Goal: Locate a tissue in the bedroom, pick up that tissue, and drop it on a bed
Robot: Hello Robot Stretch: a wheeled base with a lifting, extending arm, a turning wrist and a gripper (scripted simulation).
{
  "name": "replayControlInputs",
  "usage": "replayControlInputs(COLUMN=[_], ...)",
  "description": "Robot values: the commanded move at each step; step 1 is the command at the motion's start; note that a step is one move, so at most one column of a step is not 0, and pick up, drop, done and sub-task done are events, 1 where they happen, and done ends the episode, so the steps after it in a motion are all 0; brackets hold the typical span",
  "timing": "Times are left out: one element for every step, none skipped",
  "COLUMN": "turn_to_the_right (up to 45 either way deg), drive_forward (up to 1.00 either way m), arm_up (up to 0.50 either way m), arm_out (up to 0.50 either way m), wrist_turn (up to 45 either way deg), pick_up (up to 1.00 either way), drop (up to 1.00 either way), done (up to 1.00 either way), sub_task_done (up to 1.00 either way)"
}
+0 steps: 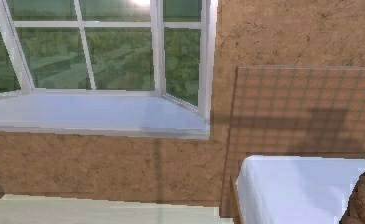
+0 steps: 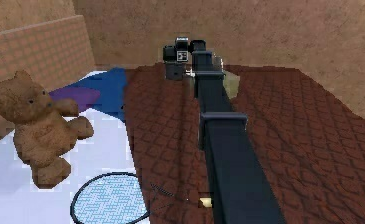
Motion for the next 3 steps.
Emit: replayControlInputs(turn_to_the_right=[0.0,0.0,0.0], drive_forward=[0.00,0.00,0.00], arm_up=[-0.08,-0.32,0.00], arm_out=[0.00,0.00,0.00], wrist_turn=[0.0,0.0,0.0], pick_up=[0.00,0.00,0.00], drop=[0.00,0.00,1.00], done=[0.00,0.00,0.00], sub_task_done=[0.00,0.00,0.00])
